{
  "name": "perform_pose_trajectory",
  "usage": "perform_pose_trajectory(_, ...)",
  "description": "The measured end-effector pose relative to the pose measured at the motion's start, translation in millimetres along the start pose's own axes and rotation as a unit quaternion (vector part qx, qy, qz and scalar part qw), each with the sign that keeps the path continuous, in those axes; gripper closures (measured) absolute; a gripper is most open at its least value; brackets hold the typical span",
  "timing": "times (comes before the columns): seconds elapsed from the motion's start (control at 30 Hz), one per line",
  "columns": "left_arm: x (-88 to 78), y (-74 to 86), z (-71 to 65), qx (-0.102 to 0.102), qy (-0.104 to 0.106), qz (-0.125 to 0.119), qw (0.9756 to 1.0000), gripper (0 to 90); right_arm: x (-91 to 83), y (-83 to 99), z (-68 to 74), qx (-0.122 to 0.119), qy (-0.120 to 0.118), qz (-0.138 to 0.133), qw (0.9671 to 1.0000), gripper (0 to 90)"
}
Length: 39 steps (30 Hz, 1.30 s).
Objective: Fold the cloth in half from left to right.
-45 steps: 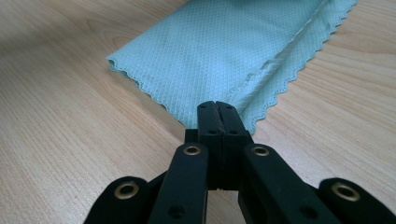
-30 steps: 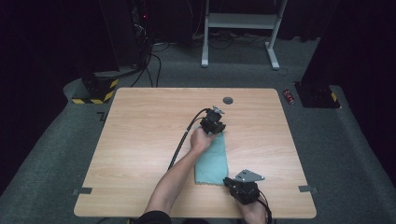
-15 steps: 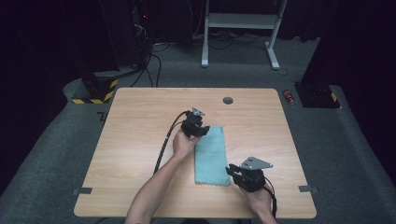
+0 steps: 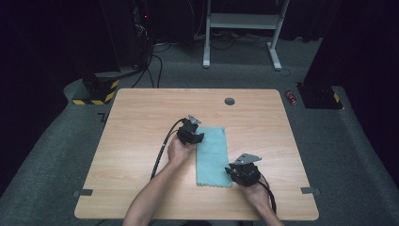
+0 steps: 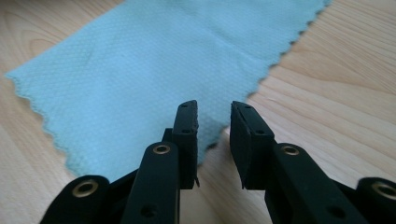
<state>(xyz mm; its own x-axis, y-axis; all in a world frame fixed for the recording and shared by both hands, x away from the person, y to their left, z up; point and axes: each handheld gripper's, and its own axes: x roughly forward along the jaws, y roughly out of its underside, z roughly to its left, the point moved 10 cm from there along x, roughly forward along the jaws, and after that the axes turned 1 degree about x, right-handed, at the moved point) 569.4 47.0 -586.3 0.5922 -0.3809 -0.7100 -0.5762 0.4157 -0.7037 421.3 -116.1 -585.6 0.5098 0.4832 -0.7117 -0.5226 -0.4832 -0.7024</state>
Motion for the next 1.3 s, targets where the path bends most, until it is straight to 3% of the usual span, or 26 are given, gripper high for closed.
perform_pose_trajectory(0.07, -2.3, 0.8, 3.4, -0.004, -0.005, 0.002, 1.0, 53.9, -1.5, -0.2, -3.2, 0.004, 0.003, -0.004, 1.0, 71.9)
perform_pose_trajectory(0.13, -10.5, 0.7, 0.9, -0.011, 0.004, -0.01, 0.9999, 52.7, -1.9, -2.2, -5.4, 0.005, 0.002, -0.012, 0.9999, 71.8)
perform_pose_trajectory(0.27, -31.0, 11.3, -16.0, -0.009, 0.029, -0.026, 0.9992, 50.7, 5.9, -5.3, -7.2, 0.015, -0.006, -0.014, 0.9998, 72.6)
perform_pose_trajectory(0.4, -52.2, 32.4, -38.2, -0.002, 0.051, -0.034, 0.9981, 49.0, 15.7, -18.2, -5.9, 0.011, -0.014, -0.017, 0.9997, 75.8)
perform_pose_trajectory(0.6, -75.2, 55.2, -63.2, 0.016, 0.062, -0.042, 0.9971, 47.9, 26.7, -32.0, -7.4, 0.006, -0.01, -0.014, 0.9998, 76.6)
perform_pose_trajectory(0.77, -79.8, 81.2, -70.7, 0.039, 0.049, -0.011, 0.998, 47.6, 32.4, -29.6, -10.1, 0.006, -0.009, -0.003, 0.9999, 76.7)
perform_pose_trajectory(0.8, -81.5, 83.0, -70.2, 0.034, 0.052, -0.022, 0.9978, 47.3, 32.6, -29.8, -10.7, 0.006, -0.009, -0.003, 0.9999, 76.7)
perform_pose_trajectory(0.97, -89.9, 89.7, -68.7, 0.029, 0.046, -0.021, 0.9983, 47.3, 33.2, -30.6, -11.8, -0.003, -0.008, 0.0, 1.0, 76.6)
perform_pose_trajectory(1.13, -101.5, 92.9, -84.0, 0.023, 0.076, -0.039, 0.9961, 45.1, 33.4, -30.7, -11.5, -0.001, -0.01, 0.002, 1.0, 76.4)
perform_pose_trajectory(1.23, -103.8, 97.9, -91.5, 0.033, 0.078, -0.035, 0.9958, 44.5, 33.5, -30.9, -11.7, -0.003, -0.009, 0.003, 1.0, 76.3)
perform_pose_trajectory(1.3, -102.4, 104.2, -93.1, 0.047, 0.064, -0.023, 0.9965, 44.5, 33.8, -31.2, -12.2, -0.006, -0.009, 0.003, 0.9999, 76.0)
